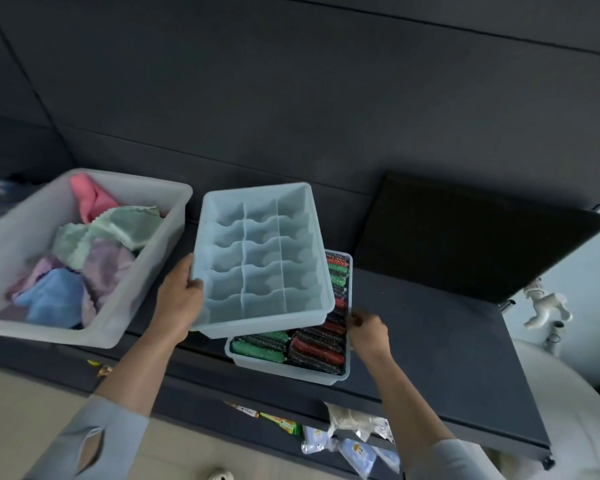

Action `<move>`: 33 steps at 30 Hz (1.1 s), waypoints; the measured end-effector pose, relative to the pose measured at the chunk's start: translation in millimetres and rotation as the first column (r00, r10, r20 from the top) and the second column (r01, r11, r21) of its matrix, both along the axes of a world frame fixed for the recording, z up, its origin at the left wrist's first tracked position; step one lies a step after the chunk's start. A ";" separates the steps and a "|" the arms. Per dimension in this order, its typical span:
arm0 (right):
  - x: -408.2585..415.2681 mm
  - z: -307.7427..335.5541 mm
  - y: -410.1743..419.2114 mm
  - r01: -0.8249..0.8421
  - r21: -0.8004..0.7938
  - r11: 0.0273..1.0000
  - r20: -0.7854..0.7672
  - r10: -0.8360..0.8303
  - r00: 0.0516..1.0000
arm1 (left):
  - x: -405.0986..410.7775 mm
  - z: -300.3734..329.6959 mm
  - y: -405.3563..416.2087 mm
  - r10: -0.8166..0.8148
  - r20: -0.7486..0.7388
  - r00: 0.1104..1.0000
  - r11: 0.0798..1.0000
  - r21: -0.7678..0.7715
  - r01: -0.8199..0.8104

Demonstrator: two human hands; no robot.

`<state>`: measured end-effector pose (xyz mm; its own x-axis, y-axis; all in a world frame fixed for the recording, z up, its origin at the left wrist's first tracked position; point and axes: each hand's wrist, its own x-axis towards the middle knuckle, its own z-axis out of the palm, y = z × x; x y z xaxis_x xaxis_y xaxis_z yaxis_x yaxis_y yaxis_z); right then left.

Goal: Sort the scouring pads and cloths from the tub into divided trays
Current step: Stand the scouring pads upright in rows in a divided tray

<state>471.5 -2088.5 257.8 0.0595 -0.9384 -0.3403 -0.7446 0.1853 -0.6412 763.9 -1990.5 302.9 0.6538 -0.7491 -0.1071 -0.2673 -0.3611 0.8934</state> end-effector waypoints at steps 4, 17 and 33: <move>-22.0 3.4 -4.0 0.016 -0.062 0.998 -0.178 -0.027 0.984 | 9.1 -9.1 -4.5 -0.001 0.015 1.000 1.000 0.015 0.000; -151.6 11.9 -40.2 0.236 -0.085 0.968 -0.446 -0.248 0.860 | -27.5 -53.3 -7.0 -0.230 0.023 0.973 0.963 0.148 0.225; 38.1 -0.5 12.3 -0.482 -0.521 0.705 -0.453 0.251 0.856 | 53.1 -38.1 6.9 -0.152 0.811 0.565 0.972 0.228 -0.066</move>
<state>509.7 -2076.2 257.3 0.4390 -0.8722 0.2157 -0.8473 -0.4818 -0.2235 817.0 -1983.6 264.8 0.5065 -0.8076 0.3021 -0.8622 -0.4727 0.1821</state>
